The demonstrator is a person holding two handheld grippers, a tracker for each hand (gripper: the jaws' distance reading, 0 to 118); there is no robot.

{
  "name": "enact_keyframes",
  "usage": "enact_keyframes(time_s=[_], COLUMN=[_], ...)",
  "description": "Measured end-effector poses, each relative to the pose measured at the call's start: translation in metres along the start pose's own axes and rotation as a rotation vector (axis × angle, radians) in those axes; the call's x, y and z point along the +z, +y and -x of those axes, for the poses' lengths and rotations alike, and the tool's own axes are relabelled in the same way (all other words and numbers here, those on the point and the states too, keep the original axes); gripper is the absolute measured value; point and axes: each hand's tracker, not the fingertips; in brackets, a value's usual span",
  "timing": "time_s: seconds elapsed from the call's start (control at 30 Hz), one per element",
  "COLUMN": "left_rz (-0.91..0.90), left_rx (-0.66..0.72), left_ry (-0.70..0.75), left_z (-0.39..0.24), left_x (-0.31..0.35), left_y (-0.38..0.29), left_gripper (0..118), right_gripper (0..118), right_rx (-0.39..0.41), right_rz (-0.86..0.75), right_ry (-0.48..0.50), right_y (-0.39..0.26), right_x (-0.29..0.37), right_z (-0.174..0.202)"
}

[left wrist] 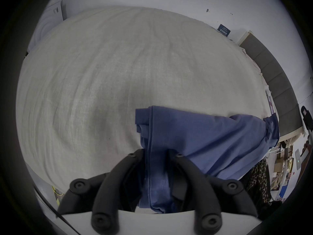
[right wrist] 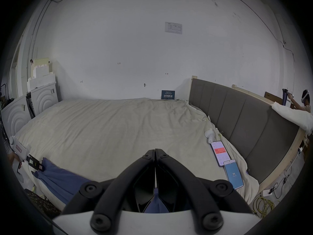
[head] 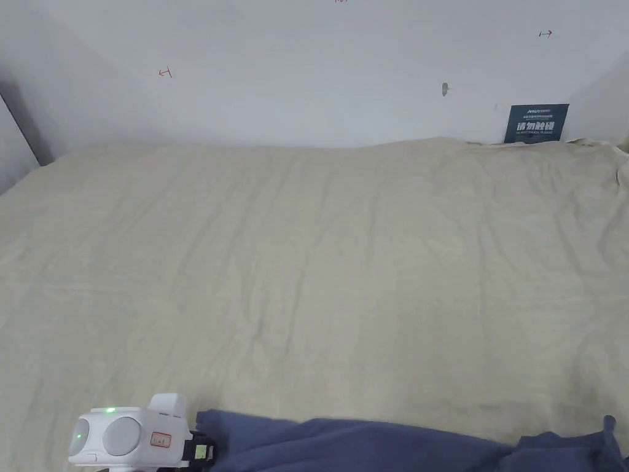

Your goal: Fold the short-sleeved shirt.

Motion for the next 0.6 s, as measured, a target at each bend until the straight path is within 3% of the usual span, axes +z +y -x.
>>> enact_keyframes(time_s=[0.27,0.47,0.6], left_rz=[-0.108,-0.159,-0.18], left_rx=[-0.013,0.022,0.037], left_ry=[0.001,-0.005,0.07], left_z=[-0.033,-0.019,0.004], left_x=[0.038,0.076,0.089], left_y=[-0.005,0.018,0.03], left_gripper=[2,2,1], right_gripper=[0,0,0], right_rx=[0.002,0.003,-0.01], right_rz=[-0.003,-0.014,-0.017], right_ry=[0.02,0.033,0.043], right_y=[0.004,0.009,0.011], right_x=[-0.003,-0.007,-0.012], right_z=[0.002,0.002,0.002])
